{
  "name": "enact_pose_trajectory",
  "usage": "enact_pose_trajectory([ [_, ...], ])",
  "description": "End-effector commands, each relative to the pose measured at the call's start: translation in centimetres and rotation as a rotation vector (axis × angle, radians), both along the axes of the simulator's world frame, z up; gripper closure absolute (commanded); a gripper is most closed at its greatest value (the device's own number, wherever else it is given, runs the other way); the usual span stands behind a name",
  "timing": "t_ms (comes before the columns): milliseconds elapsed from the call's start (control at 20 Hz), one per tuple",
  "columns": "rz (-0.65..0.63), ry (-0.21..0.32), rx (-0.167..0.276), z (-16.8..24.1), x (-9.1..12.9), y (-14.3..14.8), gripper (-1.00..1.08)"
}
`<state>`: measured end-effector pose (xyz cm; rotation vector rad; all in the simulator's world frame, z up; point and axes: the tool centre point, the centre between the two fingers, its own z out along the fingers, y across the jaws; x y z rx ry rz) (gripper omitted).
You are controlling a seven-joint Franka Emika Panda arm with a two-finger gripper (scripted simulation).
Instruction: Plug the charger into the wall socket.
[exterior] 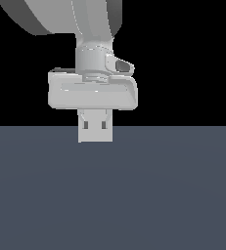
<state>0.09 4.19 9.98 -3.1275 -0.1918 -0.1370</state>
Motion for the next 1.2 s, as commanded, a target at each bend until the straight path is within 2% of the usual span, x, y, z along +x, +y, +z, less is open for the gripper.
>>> enact_pose_trajectory([
  [0, 0.000, 0.000, 0.000, 0.0, 0.1, 0.0, 1.08],
  [300, 0.000, 0.000, 0.000, 0.0, 1.1, 0.1, 1.08],
  [800, -0.001, 0.000, 0.000, 0.0, 4.3, 0.5, 1.08],
  [1150, -0.001, 0.000, 0.000, 0.0, 5.0, 0.6, 1.08],
])
